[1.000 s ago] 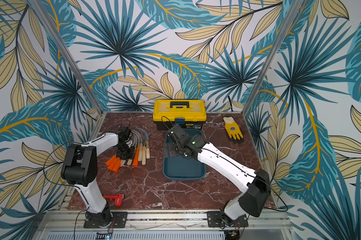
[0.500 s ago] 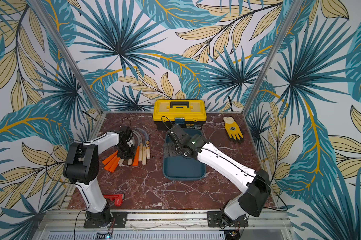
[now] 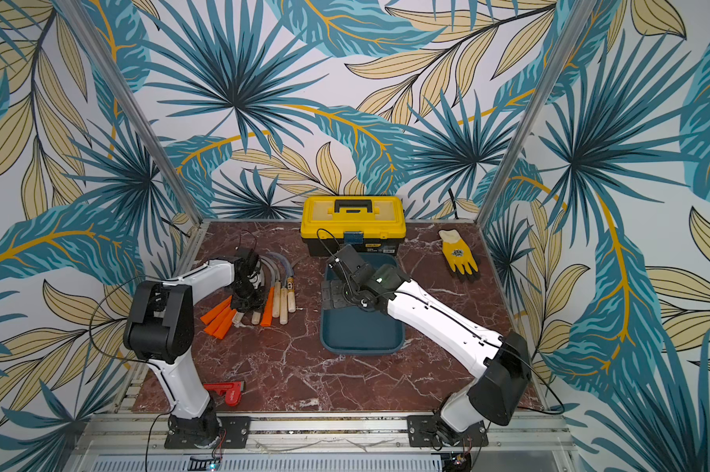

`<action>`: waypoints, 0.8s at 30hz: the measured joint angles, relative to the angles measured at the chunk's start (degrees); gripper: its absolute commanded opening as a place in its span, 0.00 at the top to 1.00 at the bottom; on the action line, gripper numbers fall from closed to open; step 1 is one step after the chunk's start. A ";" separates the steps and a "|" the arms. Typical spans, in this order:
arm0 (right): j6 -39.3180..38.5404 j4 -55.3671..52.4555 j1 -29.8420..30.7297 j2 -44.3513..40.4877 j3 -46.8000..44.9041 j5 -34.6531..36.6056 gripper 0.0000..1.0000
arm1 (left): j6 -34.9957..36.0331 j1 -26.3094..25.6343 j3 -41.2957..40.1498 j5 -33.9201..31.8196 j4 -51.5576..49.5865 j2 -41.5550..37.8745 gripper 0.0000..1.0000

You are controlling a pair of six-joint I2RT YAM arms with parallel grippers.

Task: Put small sickles into storage boxes
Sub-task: Pick up the sickle at the center of the board.

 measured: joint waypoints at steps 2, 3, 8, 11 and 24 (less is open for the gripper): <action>0.00 -0.11 0.00 0.00 0.00 0.00 0.00 | -0.20 0.00 0.02 0.15 -0.04 -1.03 1.00; 0.00 -0.17 0.00 0.00 0.00 -0.02 0.00 | -0.24 0.00 0.00 0.17 -0.11 -1.62 1.00; 0.00 -0.37 0.00 0.02 0.00 -0.02 0.00 | -0.37 0.00 0.00 0.17 -0.70 -4.74 1.00; 0.00 -0.37 0.00 0.00 0.00 -0.02 0.01 | -0.37 0.00 0.02 0.15 -1.40 -6.12 1.00; -0.02 -0.37 0.00 0.00 0.00 -0.02 0.00 | -1.64 -0.33 0.02 1.95 -3.63 -9.51 1.00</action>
